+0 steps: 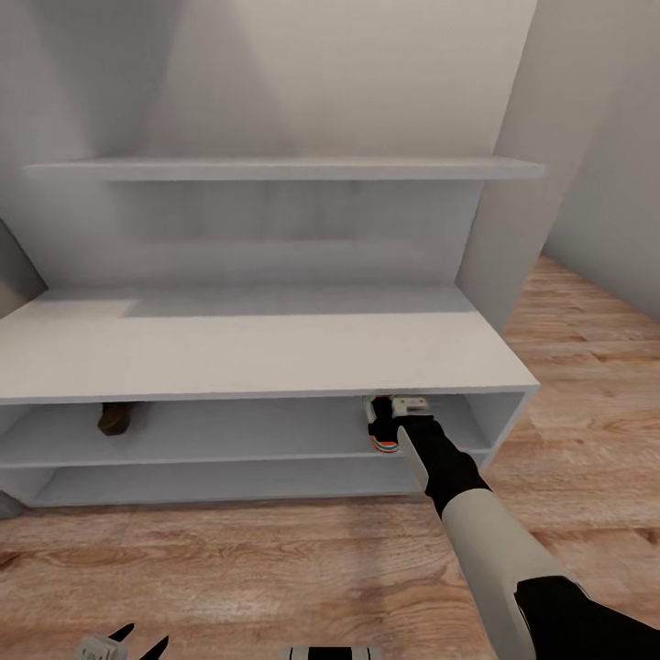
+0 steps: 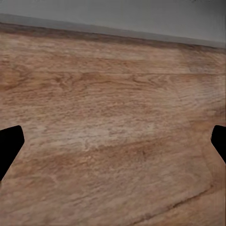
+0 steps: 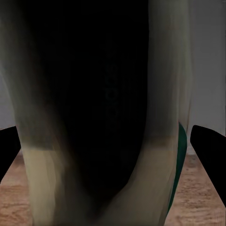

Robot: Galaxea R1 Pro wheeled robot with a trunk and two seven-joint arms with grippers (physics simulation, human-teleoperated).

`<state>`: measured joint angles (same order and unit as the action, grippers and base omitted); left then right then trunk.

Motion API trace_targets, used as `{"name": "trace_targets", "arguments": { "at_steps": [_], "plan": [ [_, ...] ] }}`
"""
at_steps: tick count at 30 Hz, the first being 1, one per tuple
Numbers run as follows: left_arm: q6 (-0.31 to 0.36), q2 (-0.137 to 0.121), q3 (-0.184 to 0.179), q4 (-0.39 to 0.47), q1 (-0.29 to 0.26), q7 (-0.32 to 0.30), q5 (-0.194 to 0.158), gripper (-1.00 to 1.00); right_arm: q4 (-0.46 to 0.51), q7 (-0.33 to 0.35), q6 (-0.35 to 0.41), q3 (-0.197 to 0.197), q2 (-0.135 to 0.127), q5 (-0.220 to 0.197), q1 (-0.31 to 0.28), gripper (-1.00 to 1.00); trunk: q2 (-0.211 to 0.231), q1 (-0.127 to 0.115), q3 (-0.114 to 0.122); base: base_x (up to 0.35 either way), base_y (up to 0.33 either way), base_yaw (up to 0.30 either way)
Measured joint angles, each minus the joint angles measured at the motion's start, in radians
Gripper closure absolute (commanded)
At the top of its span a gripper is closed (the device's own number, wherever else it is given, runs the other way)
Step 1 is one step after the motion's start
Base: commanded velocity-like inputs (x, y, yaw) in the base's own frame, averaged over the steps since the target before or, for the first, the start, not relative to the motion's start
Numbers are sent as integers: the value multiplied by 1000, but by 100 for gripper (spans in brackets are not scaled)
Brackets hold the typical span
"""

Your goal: Pick up the two gym shoes and the two sandals from the corridor floor and place them onto the hallstand (shoe rack) in the corridor, making sure they are on the rack and not on the floor. Arrange them so the two gym shoes are next to each other and the two sandals are next to each other.

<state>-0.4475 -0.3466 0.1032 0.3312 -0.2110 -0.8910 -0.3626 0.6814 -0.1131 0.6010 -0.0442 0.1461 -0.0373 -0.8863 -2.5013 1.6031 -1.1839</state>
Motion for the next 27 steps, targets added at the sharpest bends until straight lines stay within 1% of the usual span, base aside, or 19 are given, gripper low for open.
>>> {"name": "trace_targets", "arguments": {
  "at_steps": [27],
  "plan": [
    [0,0,2,0,0,0,0,-100,0,0,0,1,0,0,0,100,0,0,0,32,0,0]
  ]
}}
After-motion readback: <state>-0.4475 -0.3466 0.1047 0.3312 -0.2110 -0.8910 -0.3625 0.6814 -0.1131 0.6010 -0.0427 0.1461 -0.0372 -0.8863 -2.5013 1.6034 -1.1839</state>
